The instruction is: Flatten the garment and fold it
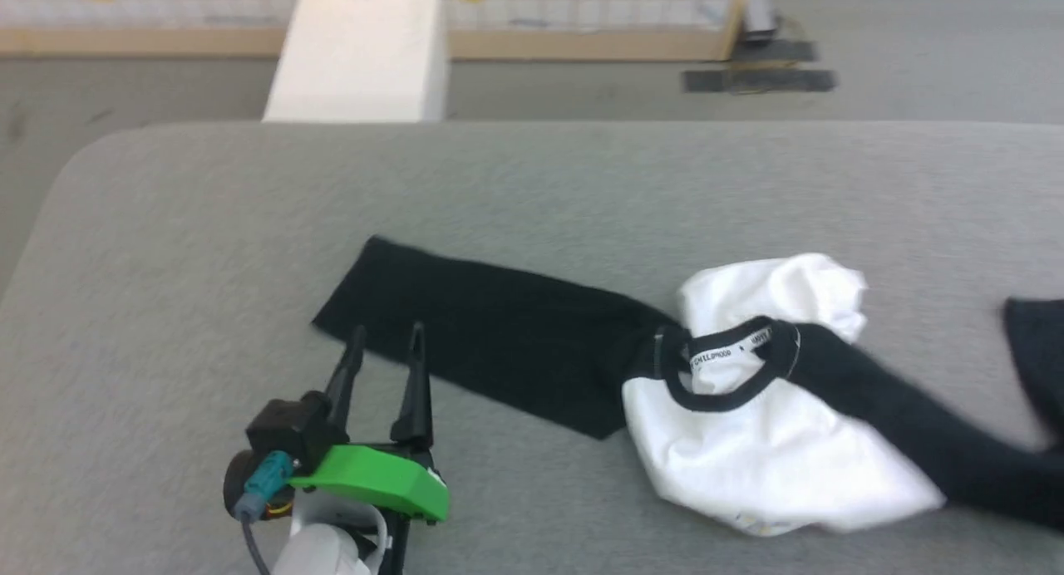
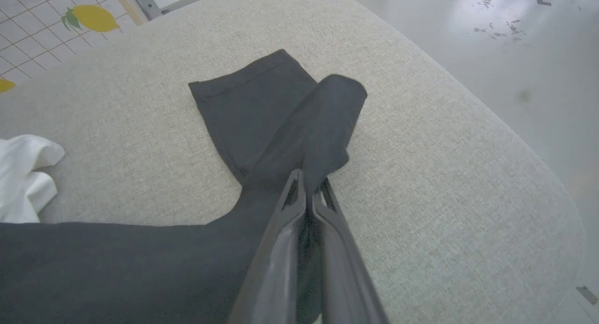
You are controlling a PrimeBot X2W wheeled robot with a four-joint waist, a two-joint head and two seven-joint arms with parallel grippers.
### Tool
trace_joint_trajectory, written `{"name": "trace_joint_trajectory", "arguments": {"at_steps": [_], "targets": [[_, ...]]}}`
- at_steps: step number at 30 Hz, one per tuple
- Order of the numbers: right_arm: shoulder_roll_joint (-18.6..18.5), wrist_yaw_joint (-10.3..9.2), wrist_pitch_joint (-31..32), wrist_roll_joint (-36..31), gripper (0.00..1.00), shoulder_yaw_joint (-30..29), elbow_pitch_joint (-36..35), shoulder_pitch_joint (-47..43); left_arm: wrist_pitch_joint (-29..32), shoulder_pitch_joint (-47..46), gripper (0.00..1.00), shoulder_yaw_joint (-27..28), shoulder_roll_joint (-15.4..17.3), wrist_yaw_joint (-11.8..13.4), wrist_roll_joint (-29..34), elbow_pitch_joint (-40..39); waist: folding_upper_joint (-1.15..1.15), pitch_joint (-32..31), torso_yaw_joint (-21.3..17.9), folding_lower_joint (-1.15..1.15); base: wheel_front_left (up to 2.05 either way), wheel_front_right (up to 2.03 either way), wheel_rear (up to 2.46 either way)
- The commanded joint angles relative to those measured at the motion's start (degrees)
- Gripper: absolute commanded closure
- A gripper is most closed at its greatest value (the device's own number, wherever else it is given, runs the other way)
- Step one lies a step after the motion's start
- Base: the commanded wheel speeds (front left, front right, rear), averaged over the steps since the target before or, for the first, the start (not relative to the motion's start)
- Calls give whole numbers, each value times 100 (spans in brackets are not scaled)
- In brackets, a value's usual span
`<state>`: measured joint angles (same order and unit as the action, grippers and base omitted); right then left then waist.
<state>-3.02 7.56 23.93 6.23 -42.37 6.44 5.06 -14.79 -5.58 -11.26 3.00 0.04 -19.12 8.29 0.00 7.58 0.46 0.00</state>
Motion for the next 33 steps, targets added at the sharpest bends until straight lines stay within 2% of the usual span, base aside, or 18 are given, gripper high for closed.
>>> {"name": "trace_joint_trajectory", "arguments": {"at_steps": [1, 3, 4, 10, 12, 14, 16, 22, 27, 29, 31, 33], "targets": [[8, -8, 129, 193, 100, 66, 128, -110, -20, 91, 0, -34, -12, -32, 68, 71, 0, -314, -448, 0, 0, 0, 0], [10, -8, 141, 428, 16, 229, 322, -257, -20, 58, 0, -123, -12, -76, 118, 206, 0, -305, -533, 0, 0, 0, 0], [11, -8, 72, 520, 0, 341, 394, -320, -20, 17, 0, -180, -12, -102, 146, 291, 0, -299, -579, 0, 0, 0, 0], [12, -8, -1016, 889, 0, 1200, 270, -518, 378, -605, 0, -574, 9, -124, 502, 868, 0, -133, -784, 0, 0, 0, 0], [13, -8, -1366, 912, 0, 1555, 162, -574, 767, -931, 0, -673, 31, -46, 651, 1159, 0, -20, -860, 0, 0, 0, 0], [13, -8, -1620, 972, 0, 1902, 104, -595, 1290, -1270, 0, -708, 80, 146, 820, 1544, 0, 92, -941, 0, 0, 0, 0], [13, -8, -1775, 1072, 0, 2204, 70, -589, 1830, -1604, 0, -790, 129, 197, 942, 1887, 0, 213, -1032, 0, 0, 0, 0], [13, -8, -2010, 1298, 0, 2783, 28, -466, 3073, -2346, 0, -1070, 257, -51, 1090, 2448, 0, 561, -1207, 0, 0, 0, 0], [13, -8, -2117, 1413, 0, 3039, -85, -347, 4757, -2562, 0, -1360, 354, -347, 1103, 2933, 0, 726, -1259, 0, 0, 0, 0], [13, -8, -2152, 1435, 0, 3111, -165, -307, 5192, -2583, 100, -1460, 357, -515, 990, 2874, 0, 759, -1263, 0, 0, 0, 0], [13, -8, -2170, 1459, 0, 3171, -236, -281, 5400, -2567, 100, -1535, 412, -593, 922, 2773, 0, 765, -1259, 0, 0, 0, 0], [13, -8, -2174, 1492, 0, 3210, -290, -277, 5322, -2531, 100, -1539, 470, -613, 875, 2598, 0, 739, -1225, 0, 0, 0, 0]]}}
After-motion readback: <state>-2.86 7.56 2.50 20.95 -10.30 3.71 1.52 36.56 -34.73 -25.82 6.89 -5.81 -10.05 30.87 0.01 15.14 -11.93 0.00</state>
